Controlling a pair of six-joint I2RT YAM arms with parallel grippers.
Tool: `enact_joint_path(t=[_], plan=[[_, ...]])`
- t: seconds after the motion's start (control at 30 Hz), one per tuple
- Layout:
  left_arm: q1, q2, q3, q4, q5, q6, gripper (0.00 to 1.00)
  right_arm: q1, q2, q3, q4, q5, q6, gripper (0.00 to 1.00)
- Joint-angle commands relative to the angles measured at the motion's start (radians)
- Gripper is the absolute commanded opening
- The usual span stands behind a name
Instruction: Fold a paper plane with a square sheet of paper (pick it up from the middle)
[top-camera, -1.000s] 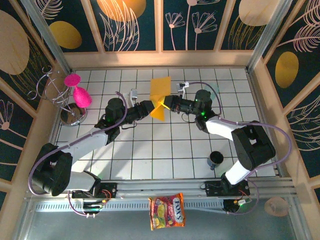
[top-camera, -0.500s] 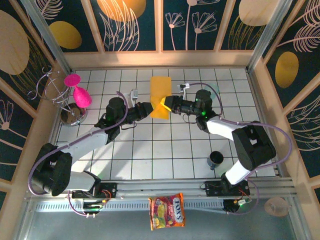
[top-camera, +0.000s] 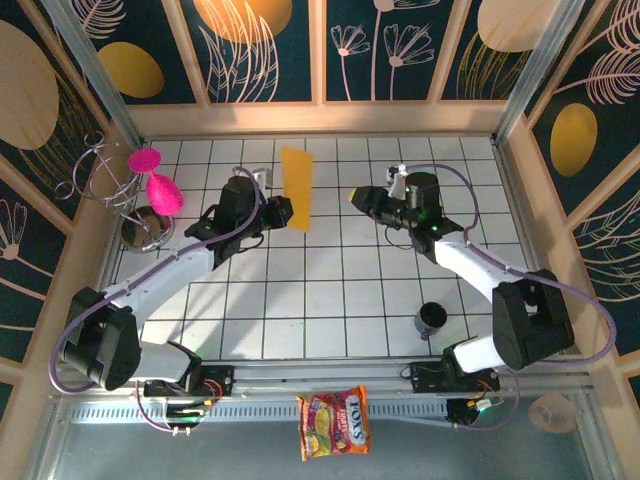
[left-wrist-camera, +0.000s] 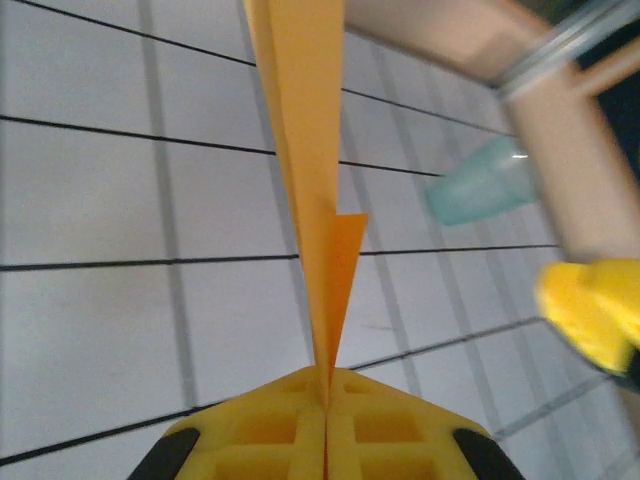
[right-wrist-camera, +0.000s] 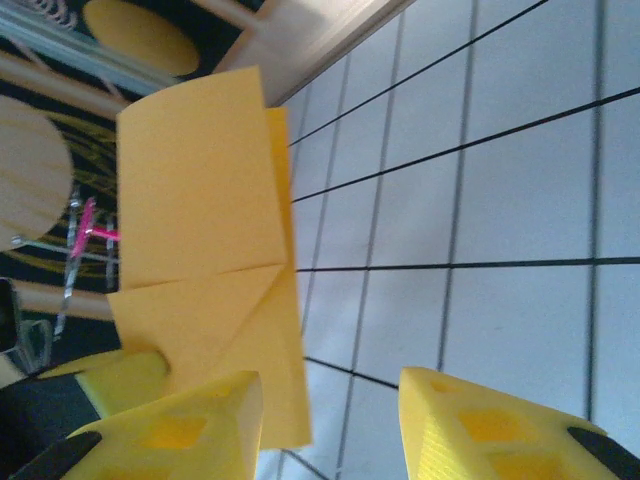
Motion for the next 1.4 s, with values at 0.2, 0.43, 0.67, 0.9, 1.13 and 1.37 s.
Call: enact_joint_path(t=[0.2, 0.43, 0.67, 0.9, 1.13, 1.37], plan=[[-0.039, 0.138, 0.21, -0.487, -0.619, 0.166, 0.06, -0.003, -0.043, 0.023, -0.123, 0.176, -0.084, 0.41], [-0.149, 0.411, 0.378, -0.688, -0.889, 0.124, 0.06, -0.027, -0.059, 0.004, -0.137, 0.214, -0.077, 0.4], [-0.224, 0.603, 0.452, -0.641, -0.766, 0.103, 0.06, -0.083, -0.125, -0.048, -0.161, 0.262, -0.057, 0.4], [-0.243, 0.63, 0.414, -0.45, -0.433, 0.042, 0.19, -0.124, -0.168, -0.073, -0.19, 0.291, -0.051, 0.4], [-0.215, 0.518, 0.347, -0.321, -0.283, 0.016, 0.42, -0.116, -0.122, -0.06, -0.19, 0.237, -0.067, 0.4], [-0.125, 0.292, 0.136, -0.143, -0.161, -0.063, 0.6, 0.064, 0.034, 0.025, -0.18, 0.253, -0.091, 0.4]])
